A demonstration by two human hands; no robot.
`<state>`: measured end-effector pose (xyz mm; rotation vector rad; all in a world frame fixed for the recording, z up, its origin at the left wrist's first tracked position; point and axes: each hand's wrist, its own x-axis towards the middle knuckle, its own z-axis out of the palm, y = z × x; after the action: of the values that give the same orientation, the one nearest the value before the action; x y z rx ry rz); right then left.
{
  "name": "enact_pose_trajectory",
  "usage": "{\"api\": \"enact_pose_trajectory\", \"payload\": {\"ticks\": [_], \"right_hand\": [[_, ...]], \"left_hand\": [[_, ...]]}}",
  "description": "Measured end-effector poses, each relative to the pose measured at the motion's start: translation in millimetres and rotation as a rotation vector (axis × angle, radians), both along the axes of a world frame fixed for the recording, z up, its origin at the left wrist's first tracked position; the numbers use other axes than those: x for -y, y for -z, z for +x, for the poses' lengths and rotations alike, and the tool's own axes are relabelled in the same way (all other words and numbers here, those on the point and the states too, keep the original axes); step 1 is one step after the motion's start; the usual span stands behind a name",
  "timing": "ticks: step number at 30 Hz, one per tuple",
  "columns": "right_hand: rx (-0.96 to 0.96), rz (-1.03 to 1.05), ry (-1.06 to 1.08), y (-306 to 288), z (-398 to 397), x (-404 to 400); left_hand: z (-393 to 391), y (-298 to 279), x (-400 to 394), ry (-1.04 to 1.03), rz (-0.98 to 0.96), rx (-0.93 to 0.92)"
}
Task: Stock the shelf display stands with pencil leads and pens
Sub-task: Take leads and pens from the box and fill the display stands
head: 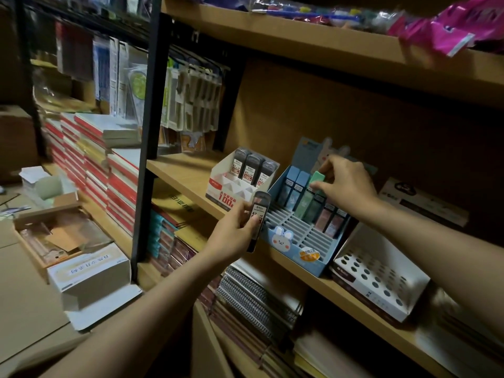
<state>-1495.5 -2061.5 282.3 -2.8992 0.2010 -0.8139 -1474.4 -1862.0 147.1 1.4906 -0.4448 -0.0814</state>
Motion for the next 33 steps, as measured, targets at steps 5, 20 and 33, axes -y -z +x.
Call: {"api": "enact_pose_trajectory", "payload": {"ticks": [5,20,33], "right_hand": [[0.003,-0.128,0.016,10.0,0.6,-2.4],[0.050,0.044,-0.417,8.8,-13.9,-53.6],[0.218,0.160,-0.298,-35.2,21.1,-54.4]], "left_hand": [[-0.6,0.7,0.6,0.002,-0.020,-0.014],[-7.3,-25.9,-11.9,0.071,-0.158,-0.025],[12.5,-23.6,-27.4,-0.260,0.419,0.392]]}}
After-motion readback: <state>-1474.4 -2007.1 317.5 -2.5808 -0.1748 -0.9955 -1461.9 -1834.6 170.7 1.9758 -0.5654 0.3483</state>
